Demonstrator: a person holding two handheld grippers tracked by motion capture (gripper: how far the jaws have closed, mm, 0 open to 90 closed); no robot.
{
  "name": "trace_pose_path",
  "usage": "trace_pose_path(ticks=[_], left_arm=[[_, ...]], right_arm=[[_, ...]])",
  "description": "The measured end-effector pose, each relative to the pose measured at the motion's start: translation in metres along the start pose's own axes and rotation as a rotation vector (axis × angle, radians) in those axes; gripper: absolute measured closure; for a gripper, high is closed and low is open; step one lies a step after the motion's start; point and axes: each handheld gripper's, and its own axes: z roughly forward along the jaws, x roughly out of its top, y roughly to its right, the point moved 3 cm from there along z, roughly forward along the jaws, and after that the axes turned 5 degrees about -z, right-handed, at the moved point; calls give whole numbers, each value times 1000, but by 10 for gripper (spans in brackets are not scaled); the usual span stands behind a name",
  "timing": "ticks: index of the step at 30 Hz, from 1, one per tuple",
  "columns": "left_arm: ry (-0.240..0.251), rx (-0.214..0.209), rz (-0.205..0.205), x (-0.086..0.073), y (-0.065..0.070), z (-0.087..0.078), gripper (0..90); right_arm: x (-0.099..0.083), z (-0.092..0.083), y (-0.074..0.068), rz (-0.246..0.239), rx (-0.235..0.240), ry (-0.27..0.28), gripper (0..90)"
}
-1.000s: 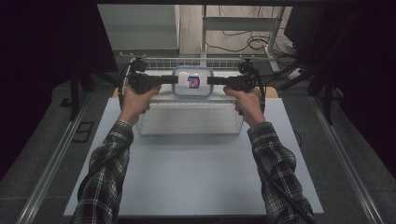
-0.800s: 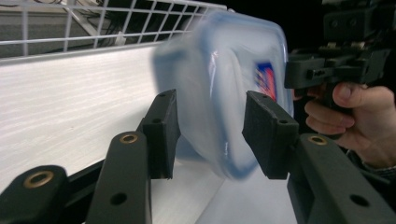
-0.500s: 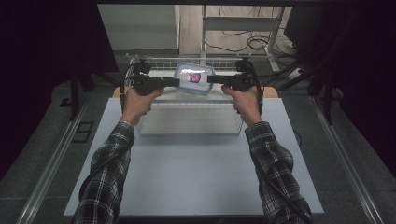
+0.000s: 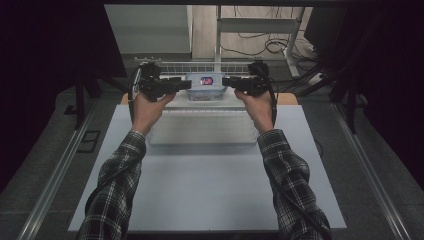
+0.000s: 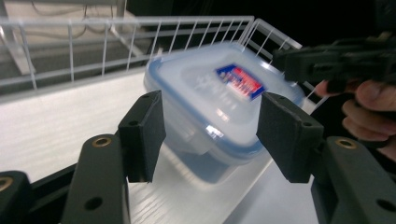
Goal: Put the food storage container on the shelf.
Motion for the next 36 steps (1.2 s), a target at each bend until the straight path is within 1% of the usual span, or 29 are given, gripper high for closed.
trace_pose_path(ticks=[1,4,6,8,9,14,16,20,24,29,32,36], left_arm=[[11,-13,3,0,1,-2,401],[15,-11,29,-1,6,-9,379],[17,-2,59,-4,10,-13,363],[21,8,93,-8,13,-16,330],[22,11,105,-10,15,-17,315],[10,50,171,-23,21,-20,249],[6,68,191,-29,23,-20,216],[10,70,208,-39,28,-22,161],[-4,70,236,-48,35,-24,126],[-17,72,255,-60,44,-25,92],[-19,72,263,-65,46,-26,79],[-21,66,262,-72,50,-29,62]], right_arm=[[0,-2,-1,-4,3,3,594],[0,-8,-4,-24,11,19,616],[-1,-13,-7,-50,14,20,633],[-4,-17,-10,-82,10,19,635],[-6,-18,-12,-96,15,17,633],[-17,-23,-18,-148,17,11,573],[-22,-24,-19,-155,17,10,537],[-30,-27,-21,-156,27,9,484],[-37,-31,-23,-169,35,7,427],[-46,-35,-29,-184,42,-1,356],[-50,-37,-33,-201,36,-7,335],[-55,-40,-38,-215,43,-16,307]])
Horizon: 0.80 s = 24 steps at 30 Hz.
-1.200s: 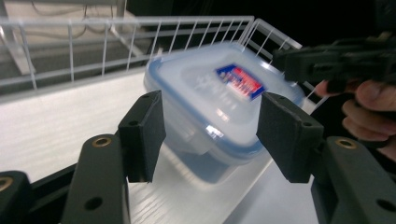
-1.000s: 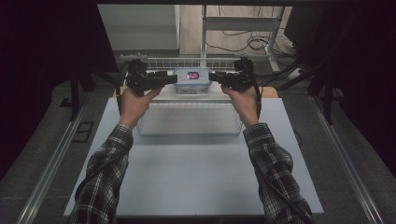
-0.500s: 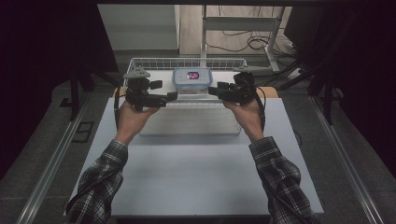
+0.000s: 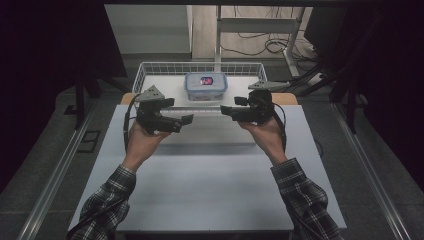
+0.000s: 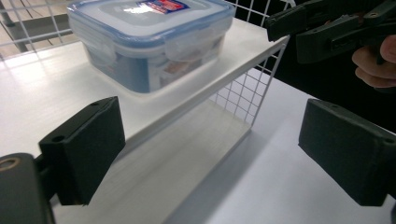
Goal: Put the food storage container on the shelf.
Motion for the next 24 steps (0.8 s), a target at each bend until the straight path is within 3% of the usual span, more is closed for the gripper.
trace_pose_path(ticks=[11,24], left_arm=[[-25,-11,8,-21,11,-4,40],[-15,-20,-2,-56,21,-6,10]], right_arm=[[-16,-2,-14,-35,22,-25,229],[-47,3,-35,-102,36,-68,80]])
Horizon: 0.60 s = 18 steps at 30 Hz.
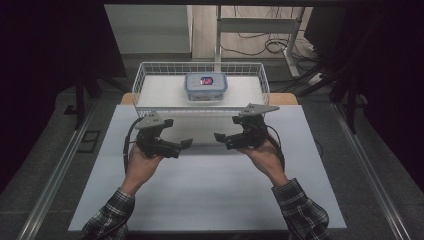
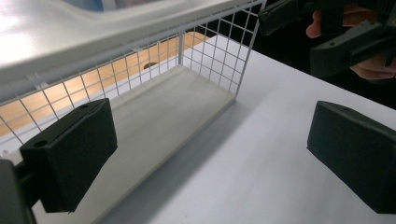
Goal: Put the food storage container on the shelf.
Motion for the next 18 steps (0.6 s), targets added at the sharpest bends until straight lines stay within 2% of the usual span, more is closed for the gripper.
trace_pose_path(ticks=[7,9,11,13,18], left_arm=[[4,-1,-17,-22,4,-1,0],[-14,6,-18,-27,4,0,0],[-11,12,-23,-31,4,0,0],[-11,5,-29,-36,6,-1,0],[-4,6,-10,-44,13,-3,0]], right_arm=[[-18,2,-11,-38,-4,3,31],[-24,3,-12,-32,4,8,19],[-30,3,-13,-21,11,17,14],[-35,3,-14,-21,13,1,6],[-52,-1,-16,-4,10,-9,3]])
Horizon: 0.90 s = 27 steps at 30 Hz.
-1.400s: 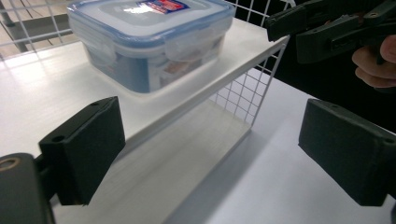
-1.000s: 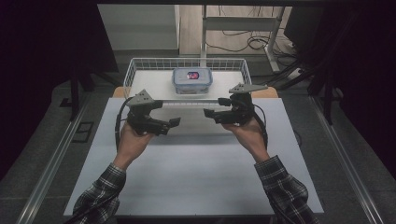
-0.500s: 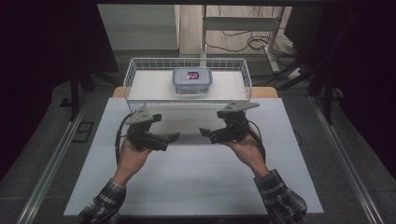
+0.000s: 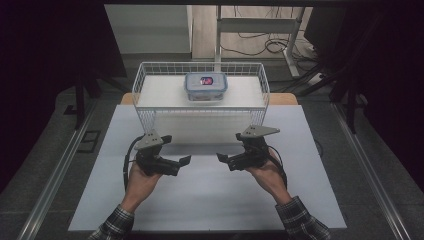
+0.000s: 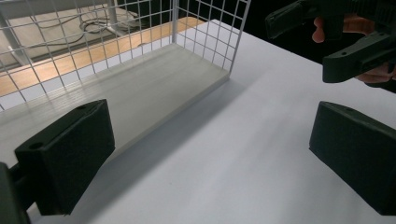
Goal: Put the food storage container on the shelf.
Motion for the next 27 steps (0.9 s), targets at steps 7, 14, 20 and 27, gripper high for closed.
trace_pose_path(ticks=[7,14,20,27], left_arm=[[-23,11,20,-14,9,-1,0],[-21,8,14,-27,11,-3,0],[-26,4,15,-40,11,-7,5],[-49,3,-11,-58,11,-19,4]], right_arm=[[-12,-9,-5,3,-15,-8,3],[-23,-9,-12,-5,-18,-24,3],[-36,-11,-18,-19,-24,-50,3],[-45,-20,-23,-18,-25,-43,1]])
